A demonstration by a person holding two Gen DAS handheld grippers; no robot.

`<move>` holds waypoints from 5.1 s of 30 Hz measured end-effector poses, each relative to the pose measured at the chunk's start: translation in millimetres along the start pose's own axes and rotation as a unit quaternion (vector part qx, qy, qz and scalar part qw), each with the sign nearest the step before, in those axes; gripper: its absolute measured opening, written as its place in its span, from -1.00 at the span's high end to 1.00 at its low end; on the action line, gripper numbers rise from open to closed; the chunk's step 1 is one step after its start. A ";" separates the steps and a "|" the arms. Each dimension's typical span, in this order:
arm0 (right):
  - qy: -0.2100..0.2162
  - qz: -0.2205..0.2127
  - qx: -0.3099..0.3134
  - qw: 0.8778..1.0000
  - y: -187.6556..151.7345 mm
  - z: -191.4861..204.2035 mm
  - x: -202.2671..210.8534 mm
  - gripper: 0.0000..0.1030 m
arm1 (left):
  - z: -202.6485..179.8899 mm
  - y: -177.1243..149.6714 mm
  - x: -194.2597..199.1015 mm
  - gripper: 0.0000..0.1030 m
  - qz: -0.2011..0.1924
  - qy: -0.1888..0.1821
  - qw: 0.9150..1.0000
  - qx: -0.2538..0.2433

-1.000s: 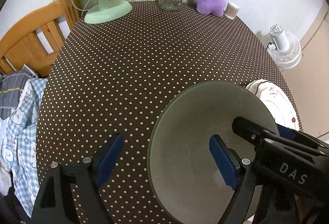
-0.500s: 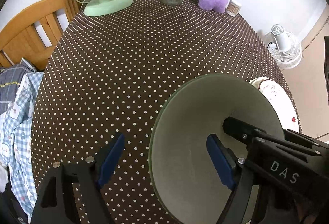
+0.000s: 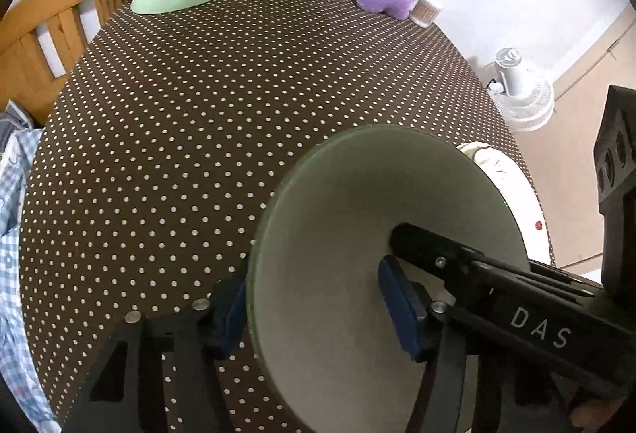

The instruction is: Organize plates and bowls

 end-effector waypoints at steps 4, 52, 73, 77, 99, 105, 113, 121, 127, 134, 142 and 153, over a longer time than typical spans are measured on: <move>-0.006 0.000 0.004 1.000 -0.5 2.4 0.4 0.20 | -2.4 0.3 2.9 -0.07 -0.005 0.000 1.000 -0.004; -0.033 -0.059 0.033 0.997 5.4 -48.3 109.7 0.20 | -105.9 11.7 66.0 -0.06 -0.073 0.006 0.997 -0.031; -0.040 -0.028 0.025 0.998 24.9 -131.3 114.3 0.20 | -167.2 31.9 11.9 -0.06 -0.043 0.001 0.999 -0.012; -0.042 -0.012 0.032 0.999 30.3 -141.3 106.2 0.20 | -170.6 32.2 -0.6 -0.06 -0.034 0.002 0.999 0.003; -0.041 0.013 0.048 0.998 51.1 -159.6 86.1 0.20 | -179.9 43.5 -31.0 -0.04 -0.030 0.014 0.999 0.028; -0.030 0.013 0.044 0.999 46.9 -166.4 88.7 0.20 | -183.1 37.6 -31.5 -0.05 -0.031 0.024 0.999 0.024; -0.030 0.000 0.068 0.997 47.4 -165.9 96.0 0.19 | -183.8 34.5 -30.0 -0.14 -0.035 0.047 0.998 0.030; -0.034 -0.012 0.073 0.997 43.7 -168.9 103.8 -0.02 | -181.1 26.6 -19.1 -0.49 -0.044 0.071 0.996 0.033; -0.050 -0.041 0.076 0.995 38.0 -165.0 120.6 -0.10 | -177.1 23.5 -3.9 -0.65 -0.060 0.083 0.994 0.024; -0.096 -0.114 0.080 0.986 30.6 -143.7 155.8 -0.23 | -177.5 26.1 36.0 -0.66 -0.114 0.097 0.988 -0.034; -0.139 -0.212 0.070 0.965 8.5 -102.0 203.0 -0.48 | -145.0 22.5 91.4 -0.70 -0.171 0.106 0.978 -0.052; -0.152 -0.277 0.041 0.948 -45.3 -47.1 216.3 -0.58 | -81.1 -16.9 143.2 -0.81 -0.224 0.128 0.964 -0.067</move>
Point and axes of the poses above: each gripper's, at about its wrist camera, not at the fingertips, and x roughly against the way its jaws point, z to its left, y to its top, the point moved 9 cm from there along -x, roughly the way its jaws point, and after that the axes turned 4 degrees about z, right-handed, at the moved point
